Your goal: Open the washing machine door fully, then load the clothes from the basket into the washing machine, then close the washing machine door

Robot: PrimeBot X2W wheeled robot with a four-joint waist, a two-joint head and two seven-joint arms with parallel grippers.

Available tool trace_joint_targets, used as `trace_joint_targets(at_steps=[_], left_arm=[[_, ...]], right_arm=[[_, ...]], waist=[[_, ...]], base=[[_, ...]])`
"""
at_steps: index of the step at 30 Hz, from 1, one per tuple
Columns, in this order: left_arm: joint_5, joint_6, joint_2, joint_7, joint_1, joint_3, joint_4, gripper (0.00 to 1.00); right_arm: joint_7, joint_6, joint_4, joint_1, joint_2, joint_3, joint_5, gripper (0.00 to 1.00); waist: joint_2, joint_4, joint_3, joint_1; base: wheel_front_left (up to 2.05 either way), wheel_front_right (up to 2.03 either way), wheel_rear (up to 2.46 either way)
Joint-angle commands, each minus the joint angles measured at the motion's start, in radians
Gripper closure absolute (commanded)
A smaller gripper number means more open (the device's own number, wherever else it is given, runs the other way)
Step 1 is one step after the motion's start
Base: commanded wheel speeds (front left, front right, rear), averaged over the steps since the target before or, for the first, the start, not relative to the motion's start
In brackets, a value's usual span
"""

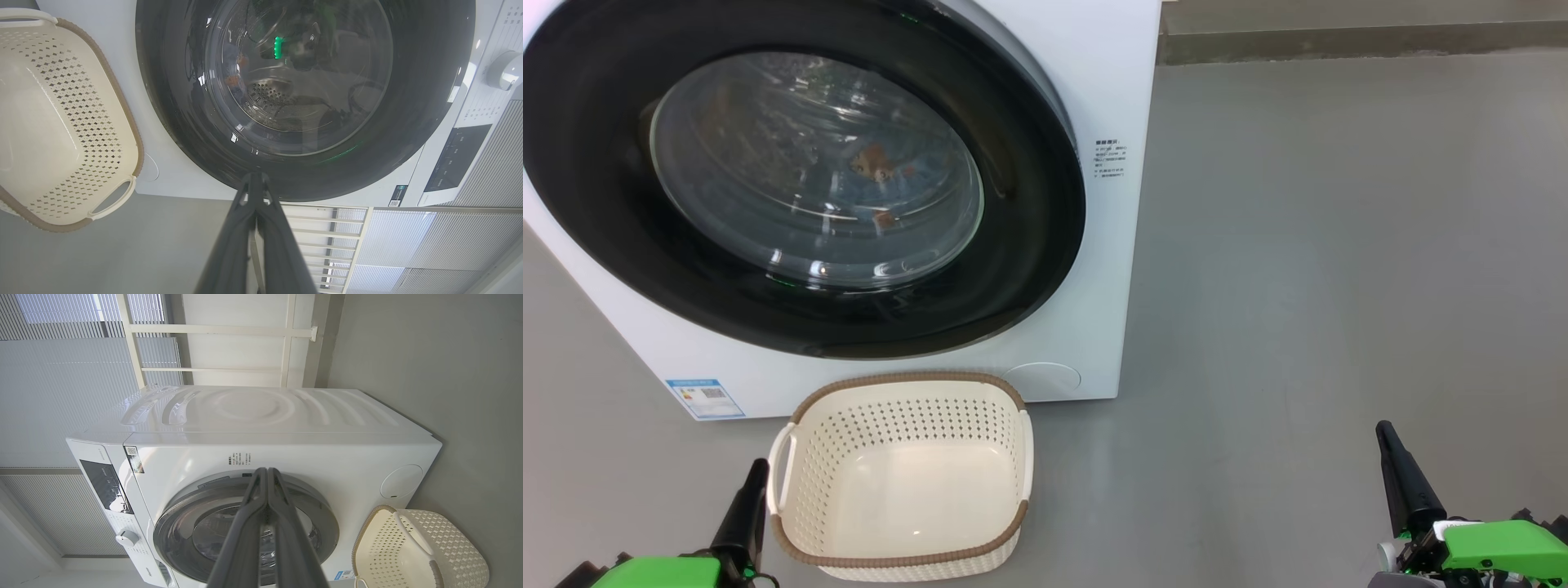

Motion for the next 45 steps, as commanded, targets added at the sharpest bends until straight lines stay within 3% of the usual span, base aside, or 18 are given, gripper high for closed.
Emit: trace_joint_targets(at_steps=[1,45], left_arm=[[-0.008,-0.003,0.013,0.003,-0.042,0.035,-0.019,1.00],[-0.009,-0.003,0.013,0.003,-0.042,0.035,-0.019,1.00]], right_arm=[[0.008,-0.001,-0.031,-0.045,-0.004,0.022,0.004,1.00],[0.008,-0.001,-0.031,-0.045,-0.004,0.022,0.004,1.00]], waist=[[0.0000,0.000,0.000,0.0000],[0.0000,0.000,0.000,0.0000]], base=[[0.00,0.00,0.00],[0.00,0.00,0.00]])
